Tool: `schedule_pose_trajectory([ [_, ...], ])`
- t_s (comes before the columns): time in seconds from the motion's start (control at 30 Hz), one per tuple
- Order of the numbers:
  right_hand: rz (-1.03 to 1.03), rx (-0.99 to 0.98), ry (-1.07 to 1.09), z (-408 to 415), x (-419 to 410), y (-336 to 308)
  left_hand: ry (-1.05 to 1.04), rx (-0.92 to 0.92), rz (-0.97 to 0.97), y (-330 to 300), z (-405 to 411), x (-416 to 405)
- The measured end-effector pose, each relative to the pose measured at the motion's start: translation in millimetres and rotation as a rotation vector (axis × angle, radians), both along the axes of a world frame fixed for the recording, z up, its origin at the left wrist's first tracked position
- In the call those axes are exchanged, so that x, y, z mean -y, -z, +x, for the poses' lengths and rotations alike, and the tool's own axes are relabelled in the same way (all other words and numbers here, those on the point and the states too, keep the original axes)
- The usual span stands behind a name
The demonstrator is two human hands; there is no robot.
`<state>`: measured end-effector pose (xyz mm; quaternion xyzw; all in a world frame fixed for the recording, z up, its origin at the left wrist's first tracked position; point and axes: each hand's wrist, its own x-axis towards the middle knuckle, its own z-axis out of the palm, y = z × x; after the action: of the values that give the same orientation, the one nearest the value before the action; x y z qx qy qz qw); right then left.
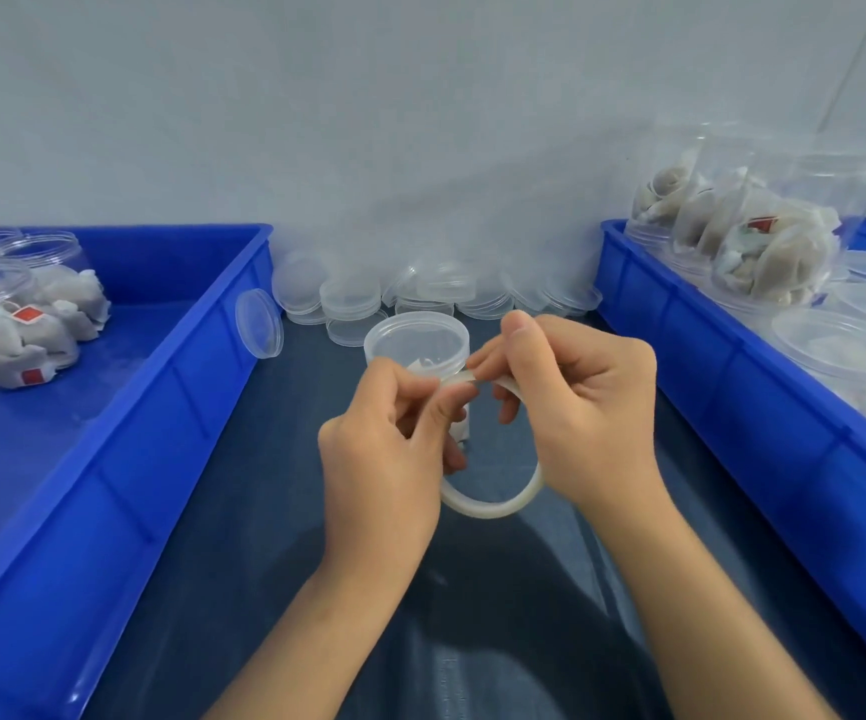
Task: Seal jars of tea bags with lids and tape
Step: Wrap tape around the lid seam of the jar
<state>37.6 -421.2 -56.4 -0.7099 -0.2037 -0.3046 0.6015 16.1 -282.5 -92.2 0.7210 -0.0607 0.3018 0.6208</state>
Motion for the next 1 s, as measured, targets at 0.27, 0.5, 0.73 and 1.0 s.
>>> schedule_pose_trajectory([
  [0.27,-0.009,-0.140,-0.204,2.8,5.3,-3.5,0.063,-0.061,-0.005,5.3,3.4,-1.8],
  [0.5,0.002,-0.144,-0.199,3.7,3.8,-1.1,0.093,-0.062,0.038,8.0,3.7,-1.2],
  [0.73,0.066,-0.071,-0.139,4.1,0.4,2.5,0.083,-0.073,0.014,9.5,6.6,-0.5],
  [1.0,0.043,-0.064,-0.067,4.9,0.5,4.7,0.078,-0.083,0.030,10.0,7.1,-2.4],
])
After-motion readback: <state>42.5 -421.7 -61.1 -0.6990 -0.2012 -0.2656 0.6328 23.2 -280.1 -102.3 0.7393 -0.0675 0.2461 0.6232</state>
